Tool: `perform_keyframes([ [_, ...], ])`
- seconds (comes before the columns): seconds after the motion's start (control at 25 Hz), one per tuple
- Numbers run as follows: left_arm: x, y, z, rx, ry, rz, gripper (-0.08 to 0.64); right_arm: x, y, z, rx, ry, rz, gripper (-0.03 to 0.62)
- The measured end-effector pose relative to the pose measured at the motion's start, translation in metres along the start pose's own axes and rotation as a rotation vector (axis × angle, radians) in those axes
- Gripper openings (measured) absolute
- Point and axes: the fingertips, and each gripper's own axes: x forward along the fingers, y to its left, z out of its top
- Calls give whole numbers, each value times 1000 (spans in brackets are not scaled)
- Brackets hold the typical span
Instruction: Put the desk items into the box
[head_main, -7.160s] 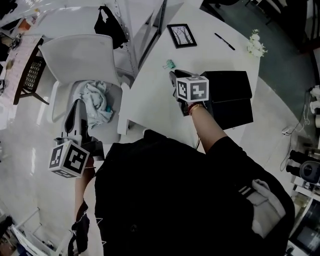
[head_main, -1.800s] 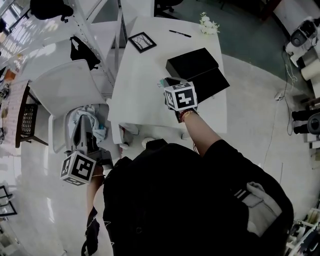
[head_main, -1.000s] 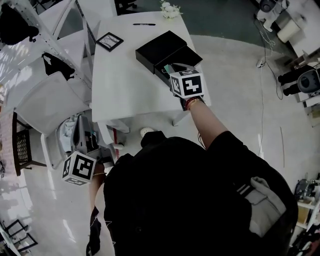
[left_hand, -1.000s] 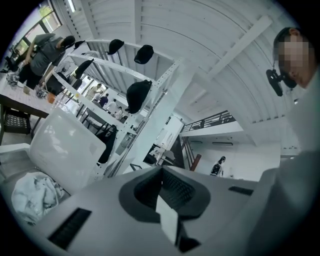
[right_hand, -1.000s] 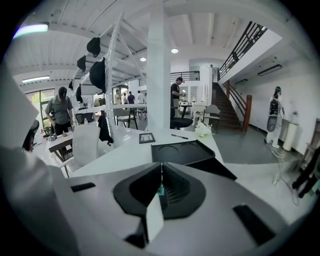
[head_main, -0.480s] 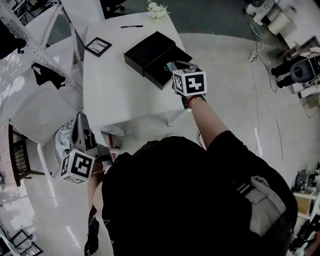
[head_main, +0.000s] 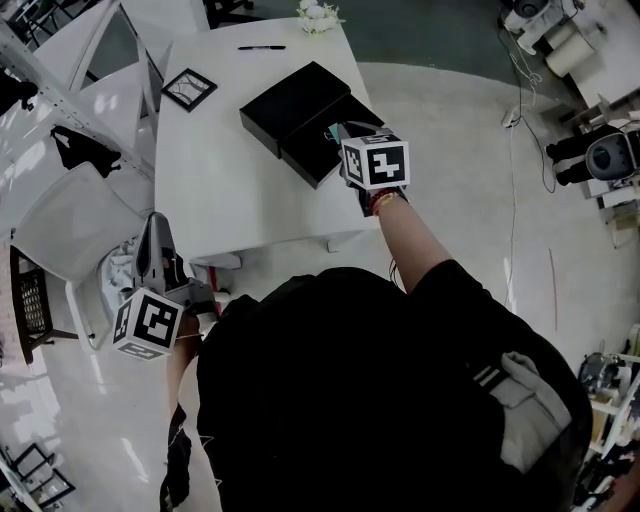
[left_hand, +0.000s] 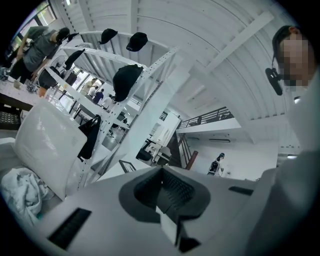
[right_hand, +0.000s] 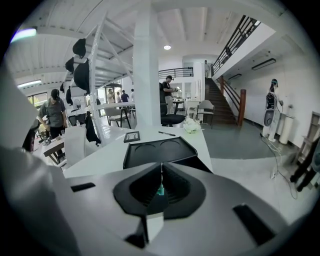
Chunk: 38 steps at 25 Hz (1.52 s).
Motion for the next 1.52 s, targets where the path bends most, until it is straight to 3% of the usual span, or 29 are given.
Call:
perform_keyframes([
  [0.36,17,-16,0,13,-21,43,11,32,-8,-6,-2,78,85,11],
  [0.64,6,-6,3,5,-48,136,11,55,-1,-14,-46,156,157,11],
  [1.52,-23,-3,-6,1,-92,253,11,82,8,-48,-149,294,247,12],
])
